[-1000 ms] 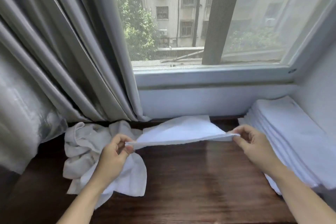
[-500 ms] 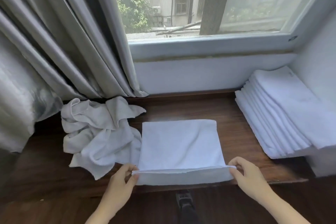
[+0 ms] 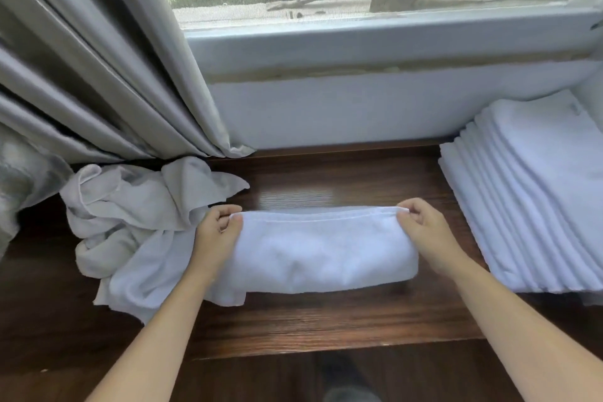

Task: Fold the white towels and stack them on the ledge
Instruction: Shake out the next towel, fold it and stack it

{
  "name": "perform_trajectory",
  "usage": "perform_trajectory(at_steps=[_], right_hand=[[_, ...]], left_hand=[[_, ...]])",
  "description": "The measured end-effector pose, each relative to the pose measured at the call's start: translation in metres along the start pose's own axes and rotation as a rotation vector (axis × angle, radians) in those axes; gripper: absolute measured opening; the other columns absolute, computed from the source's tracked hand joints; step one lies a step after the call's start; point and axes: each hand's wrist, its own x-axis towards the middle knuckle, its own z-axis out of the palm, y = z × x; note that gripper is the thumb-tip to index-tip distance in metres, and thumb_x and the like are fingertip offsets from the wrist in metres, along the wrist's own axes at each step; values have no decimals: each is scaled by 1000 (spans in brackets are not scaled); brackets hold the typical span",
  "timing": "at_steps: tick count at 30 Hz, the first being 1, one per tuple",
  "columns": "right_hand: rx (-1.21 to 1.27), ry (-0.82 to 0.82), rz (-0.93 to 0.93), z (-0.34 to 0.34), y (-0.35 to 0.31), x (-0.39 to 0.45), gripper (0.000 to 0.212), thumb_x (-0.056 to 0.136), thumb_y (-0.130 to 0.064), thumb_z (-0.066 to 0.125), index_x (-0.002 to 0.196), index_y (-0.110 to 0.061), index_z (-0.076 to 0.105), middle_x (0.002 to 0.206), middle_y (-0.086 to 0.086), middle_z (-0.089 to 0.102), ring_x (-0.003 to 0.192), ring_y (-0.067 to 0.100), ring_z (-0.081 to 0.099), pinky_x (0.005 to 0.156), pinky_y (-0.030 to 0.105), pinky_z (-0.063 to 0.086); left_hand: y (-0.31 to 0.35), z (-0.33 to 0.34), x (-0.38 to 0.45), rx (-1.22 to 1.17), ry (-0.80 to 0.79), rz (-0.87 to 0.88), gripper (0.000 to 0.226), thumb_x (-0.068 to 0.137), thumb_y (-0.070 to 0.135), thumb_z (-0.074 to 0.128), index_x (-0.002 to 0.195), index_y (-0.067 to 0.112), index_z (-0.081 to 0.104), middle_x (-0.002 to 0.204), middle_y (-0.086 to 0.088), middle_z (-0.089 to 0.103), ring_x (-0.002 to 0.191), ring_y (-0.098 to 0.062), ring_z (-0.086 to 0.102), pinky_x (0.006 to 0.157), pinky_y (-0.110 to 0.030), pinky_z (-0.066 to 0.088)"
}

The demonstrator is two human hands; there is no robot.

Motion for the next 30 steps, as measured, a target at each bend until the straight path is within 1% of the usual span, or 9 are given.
perform_trajectory(at_steps=[3,9,13,16,19,22,26,28,30], right_hand=[[25,-1,47,4,9,17,12,104,-24,55,105,-17,65,104,3,68,95,19,66,71,28,49],[-1,65,142,21,21,48,14,104,-25,55,112,-16,63,104,-2,63,94,14,59,70,26,46],[64,96,246,27,29,47,25,99,-37,62,104,-12,61,102,-4,63,91,14,61,71,29,47],[113,33,296,20,40,28,37,95,-42,64,80,-9,59,85,-3,64,81,17,61,72,33,46],[155,-135,351,13,50,3,32,98,-39,65,99,-8,71,102,4,75,97,23,70,84,38,53],[45,-182,240,17,58,-12,21,102,-31,60,106,-14,72,103,-2,75,98,17,71,86,36,54],[-202,13,103,27,68,-21,12,103,-25,57,98,-17,64,91,-10,66,85,10,61,66,23,43],[-245,73,88,32,73,-25,16,103,-22,56,93,-11,60,85,-5,62,78,12,56,62,20,38],[-258,102,88,36,77,-27,24,104,-23,55,90,-4,54,83,7,62,77,24,56,62,26,39]], left_hand=[[-4,10,16,12,20,-30,17,103,23,58,118,19,63,105,5,69,98,-12,67,84,-29,55],[-18,30,43,78,11,-129,25,100,37,57,123,27,55,108,-2,65,101,-22,66,93,-45,56],[-21,34,42,15,-7,-261,56,89,55,66,128,19,49,106,3,63,100,-17,66,92,-39,56],[-23,21,15,32,-83,-303,40,89,48,71,102,15,53,91,9,58,85,-12,60,77,-27,46],[-32,4,-21,13,-184,-354,33,95,38,72,116,15,63,110,6,69,101,-11,68,77,-24,50],[-45,5,-38,81,-220,-306,22,100,33,65,113,15,65,108,4,72,103,-14,68,77,-27,53],[-59,19,-35,359,-92,-105,16,105,28,52,110,14,56,99,3,63,92,-15,62,69,-31,49],[-68,23,-31,426,-67,-52,15,107,30,47,111,16,52,97,0,62,91,-21,61,73,-39,52],[-72,25,-32,494,-57,-3,16,108,34,45,112,20,49,97,-2,62,89,-24,62,75,-46,56]])
